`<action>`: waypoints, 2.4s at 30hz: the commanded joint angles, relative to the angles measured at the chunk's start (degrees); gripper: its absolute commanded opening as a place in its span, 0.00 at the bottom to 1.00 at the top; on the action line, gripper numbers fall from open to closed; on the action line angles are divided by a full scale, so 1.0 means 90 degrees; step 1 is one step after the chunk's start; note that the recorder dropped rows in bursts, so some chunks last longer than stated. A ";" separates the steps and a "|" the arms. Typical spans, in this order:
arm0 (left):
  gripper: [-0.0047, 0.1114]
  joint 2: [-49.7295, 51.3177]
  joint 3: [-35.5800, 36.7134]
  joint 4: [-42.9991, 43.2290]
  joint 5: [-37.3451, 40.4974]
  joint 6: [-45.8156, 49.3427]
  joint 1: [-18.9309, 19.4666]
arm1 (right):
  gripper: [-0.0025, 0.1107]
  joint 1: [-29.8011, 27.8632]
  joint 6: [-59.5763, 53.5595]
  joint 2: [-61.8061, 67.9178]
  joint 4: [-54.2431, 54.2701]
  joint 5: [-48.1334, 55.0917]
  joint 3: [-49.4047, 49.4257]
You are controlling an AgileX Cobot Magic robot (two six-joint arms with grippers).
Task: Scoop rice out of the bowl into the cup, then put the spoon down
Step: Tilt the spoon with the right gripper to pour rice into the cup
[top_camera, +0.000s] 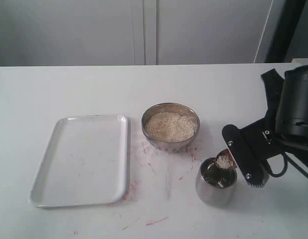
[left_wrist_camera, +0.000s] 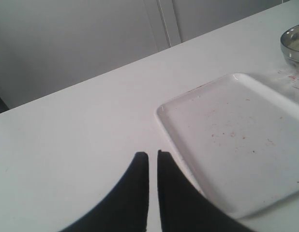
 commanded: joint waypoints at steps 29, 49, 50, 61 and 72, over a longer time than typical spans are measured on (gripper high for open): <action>0.16 -0.0006 -0.0020 -0.0044 -0.0011 -0.0009 -0.0018 | 0.02 0.0521 -0.0180 0.0485 -0.0776 0.0424 0.0004; 0.16 -0.0006 -0.0020 -0.0044 -0.0011 -0.0009 -0.0018 | 0.02 0.0752 0.0093 0.0499 -0.1244 0.0529 0.0004; 0.16 -0.0006 -0.0020 -0.0044 -0.0011 -0.0009 -0.0018 | 0.02 0.0752 0.0093 0.0499 -0.1206 0.0516 0.0004; 0.16 -0.0006 -0.0020 -0.0044 -0.0011 -0.0009 -0.0018 | 0.02 0.0868 0.0019 0.0499 -0.1048 0.0602 0.0004; 0.16 -0.0006 -0.0020 -0.0044 -0.0011 -0.0009 -0.0018 | 0.02 0.0868 0.0210 0.0499 -0.1085 0.0662 0.0004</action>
